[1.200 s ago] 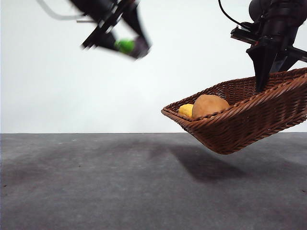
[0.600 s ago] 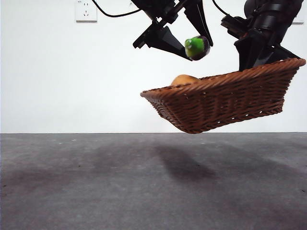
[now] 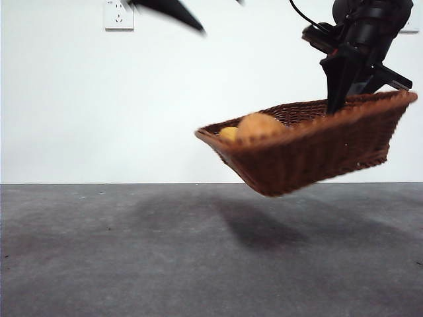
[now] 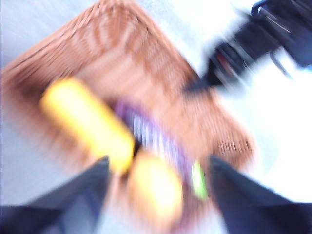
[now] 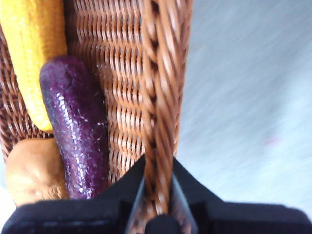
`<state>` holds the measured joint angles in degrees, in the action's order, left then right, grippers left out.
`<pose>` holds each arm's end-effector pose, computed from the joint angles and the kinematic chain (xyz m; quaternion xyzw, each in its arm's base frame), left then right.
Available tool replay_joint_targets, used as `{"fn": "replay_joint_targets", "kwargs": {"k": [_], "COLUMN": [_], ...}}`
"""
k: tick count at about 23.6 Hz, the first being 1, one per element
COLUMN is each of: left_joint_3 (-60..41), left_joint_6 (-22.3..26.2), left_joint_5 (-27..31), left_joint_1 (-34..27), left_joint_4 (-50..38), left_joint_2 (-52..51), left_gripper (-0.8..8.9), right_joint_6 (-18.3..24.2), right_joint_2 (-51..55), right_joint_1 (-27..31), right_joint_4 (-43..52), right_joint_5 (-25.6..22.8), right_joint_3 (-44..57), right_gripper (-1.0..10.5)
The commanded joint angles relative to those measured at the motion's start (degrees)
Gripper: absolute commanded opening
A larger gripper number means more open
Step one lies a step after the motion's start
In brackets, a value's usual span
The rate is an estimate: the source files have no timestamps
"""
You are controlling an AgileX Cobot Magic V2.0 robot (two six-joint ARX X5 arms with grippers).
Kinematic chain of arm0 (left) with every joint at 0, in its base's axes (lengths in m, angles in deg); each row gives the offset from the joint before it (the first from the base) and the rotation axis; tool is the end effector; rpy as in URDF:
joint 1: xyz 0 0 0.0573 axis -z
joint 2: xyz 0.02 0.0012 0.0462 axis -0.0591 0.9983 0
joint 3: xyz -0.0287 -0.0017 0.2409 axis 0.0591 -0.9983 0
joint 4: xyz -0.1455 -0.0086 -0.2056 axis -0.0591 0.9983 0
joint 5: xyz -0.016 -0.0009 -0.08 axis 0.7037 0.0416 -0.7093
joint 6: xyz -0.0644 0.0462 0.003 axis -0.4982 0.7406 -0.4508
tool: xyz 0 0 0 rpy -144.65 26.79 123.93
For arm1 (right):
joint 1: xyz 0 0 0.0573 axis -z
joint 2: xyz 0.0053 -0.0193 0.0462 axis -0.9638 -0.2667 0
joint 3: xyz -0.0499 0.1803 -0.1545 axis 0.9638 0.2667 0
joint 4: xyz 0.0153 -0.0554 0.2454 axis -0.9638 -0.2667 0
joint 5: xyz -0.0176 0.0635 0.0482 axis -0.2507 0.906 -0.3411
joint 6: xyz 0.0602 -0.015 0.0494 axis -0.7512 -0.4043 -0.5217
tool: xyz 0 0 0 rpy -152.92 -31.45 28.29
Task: Help me put the vegetables on the table into the basket
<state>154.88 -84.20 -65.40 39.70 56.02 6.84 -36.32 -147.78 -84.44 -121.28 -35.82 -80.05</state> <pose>0.2702 -0.2196 0.3541 -0.0165 0.4001 -0.3657 0.8402 0.3598 0.0858 0.2475 0.0389 0.6283 0.2188 0.7456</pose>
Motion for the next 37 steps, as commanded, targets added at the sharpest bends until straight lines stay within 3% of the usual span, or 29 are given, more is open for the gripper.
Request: {"fn": "replay_joint_targets", "kwargs": {"k": [1,5,8,12,19,21,22,24,26,27,31,34,37], "left_joint_3": [-0.2,-0.26,-0.96,-1.07,-1.14,-1.14,-1.14,-1.14,-1.22,-1.42,-3.82,-7.04,-11.47], "left_joint_6": [8.59,8.5,4.59,-0.48,0.09,-0.39,-0.37,-0.22,0.11,0.24,0.57,1.51,3.93], "left_joint_5": [4.83,11.67,10.71,5.09,3.63,3.58,3.58,3.8,4.59,4.68,4.61,4.68,5.22], "left_joint_1": [0.87,1.81,2.73,3.54,3.54,3.54,3.54,3.54,3.54,3.54,3.54,3.54,3.54], "left_joint_4": [10.51,23.58,23.58,23.58,23.58,23.58,23.58,23.58,23.58,23.58,23.58,23.58,23.58], "left_joint_2": [-7.56,-21.81,-30.73,-39.95,-50.51,-52.02,-52.46,-52.46,-52.46,-52.46,-52.46,-52.48,-52.48], "left_gripper": [-0.05,-0.05,-0.05,-0.05,-0.05,-0.05,-0.05,-0.05,-0.05,-0.05,-0.05,-0.05,-0.04], "right_joint_6": [0.42,0.35,1.33,2.73,3.87,3.85,3.72,2.93,2.67,2.58,2.51,0.0,0.13], "right_joint_2": [0.37,-0.94,-4.59,-9.81,-17.53,-18.05,-17.77,-16.37,-14.86,-14.14,-10.49,-6.47,-0.87], "right_joint_1": [1.46,5.22,8.87,12.24,12.02,11.8,11.8,11.82,11.87,11.87,11.87,11.85,11.72], "right_joint_4": [2.14,5.68,6.12,7.28,7.41,7.23,6.95,6.45,6.67,6.84,6.97,5.33,2.86], "right_joint_5": [-0.92,-0.87,3.17,8.98,8.44,5.81,3.08,-1.01,-1.99,-2.1,-2.78,-4.42,-4.72], "right_joint_3": [-0.33,-0.33,-0.33,-0.33,-0.33,-0.33,-0.33,-0.33,-0.33,-0.33,-0.35,-0.35,-0.33], "right_gripper": [-0.1,-0.1,-0.1,-0.1,-0.1,0.1,0.8,4.1,5.6,5.7,5.7,5.6,4.2]}}
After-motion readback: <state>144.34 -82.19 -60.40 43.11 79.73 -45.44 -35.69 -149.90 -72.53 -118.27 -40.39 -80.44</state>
